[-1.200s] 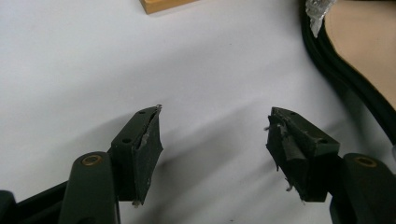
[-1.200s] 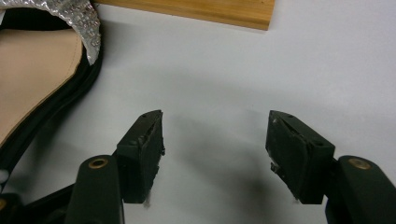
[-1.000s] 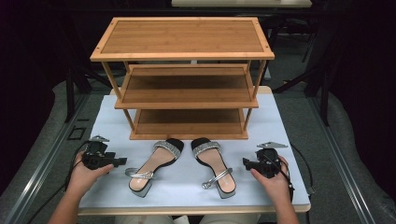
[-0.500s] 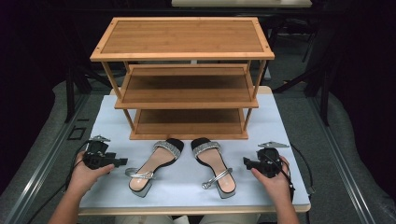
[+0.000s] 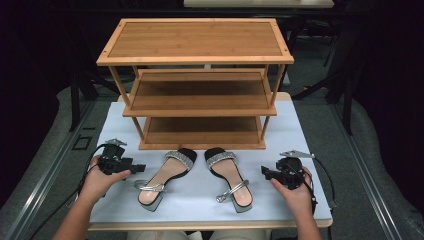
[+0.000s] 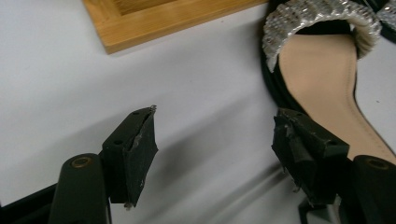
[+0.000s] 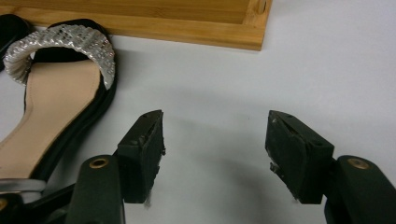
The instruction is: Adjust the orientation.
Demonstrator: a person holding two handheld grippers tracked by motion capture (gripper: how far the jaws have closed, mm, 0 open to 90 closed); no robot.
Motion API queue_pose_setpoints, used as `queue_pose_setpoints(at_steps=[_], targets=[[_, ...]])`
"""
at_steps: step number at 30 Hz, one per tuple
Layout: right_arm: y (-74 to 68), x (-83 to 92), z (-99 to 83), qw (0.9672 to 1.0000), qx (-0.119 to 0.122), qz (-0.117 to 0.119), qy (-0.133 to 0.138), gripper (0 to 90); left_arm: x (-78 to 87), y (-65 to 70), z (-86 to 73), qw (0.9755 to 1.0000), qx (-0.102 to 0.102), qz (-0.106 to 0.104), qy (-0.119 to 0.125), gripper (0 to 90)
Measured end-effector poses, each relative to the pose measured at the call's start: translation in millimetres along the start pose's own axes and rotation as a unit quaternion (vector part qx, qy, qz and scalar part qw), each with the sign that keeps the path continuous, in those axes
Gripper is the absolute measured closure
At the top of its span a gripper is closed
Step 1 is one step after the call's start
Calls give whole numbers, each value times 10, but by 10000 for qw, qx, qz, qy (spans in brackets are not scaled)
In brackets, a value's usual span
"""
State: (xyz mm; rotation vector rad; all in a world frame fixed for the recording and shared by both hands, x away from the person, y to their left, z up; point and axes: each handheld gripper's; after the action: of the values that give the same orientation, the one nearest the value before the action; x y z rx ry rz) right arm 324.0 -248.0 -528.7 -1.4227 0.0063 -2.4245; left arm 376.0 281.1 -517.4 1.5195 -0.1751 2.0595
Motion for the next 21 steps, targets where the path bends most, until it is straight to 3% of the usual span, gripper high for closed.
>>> queue_pose_setpoints(at_steps=[8, 16, 21], targets=[[-30, -18, -9, 10000, 26, 2, 15, 368, 56, 77, 81, 9995, -179, 41, -244, 304], [-71, 0, -15, 9999, 50, 17, 108, 371, 188, 222, 171, 9979, -244, 323, -511, 304], [-94, -2, 1, 9999, 93, 68, 51, 371, 256, 322, 271, 9962, -266, 251, -786, 304]])
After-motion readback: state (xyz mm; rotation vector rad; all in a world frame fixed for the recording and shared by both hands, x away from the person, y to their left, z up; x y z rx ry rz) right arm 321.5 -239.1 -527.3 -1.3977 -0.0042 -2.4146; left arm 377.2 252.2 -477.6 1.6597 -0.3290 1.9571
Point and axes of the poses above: each handheld gripper's, and its own axes: x roughly backward along the jaws, z roughly out of its top, y roughly to its right, and after that the axes turned 15 degrees about -y, right-handed
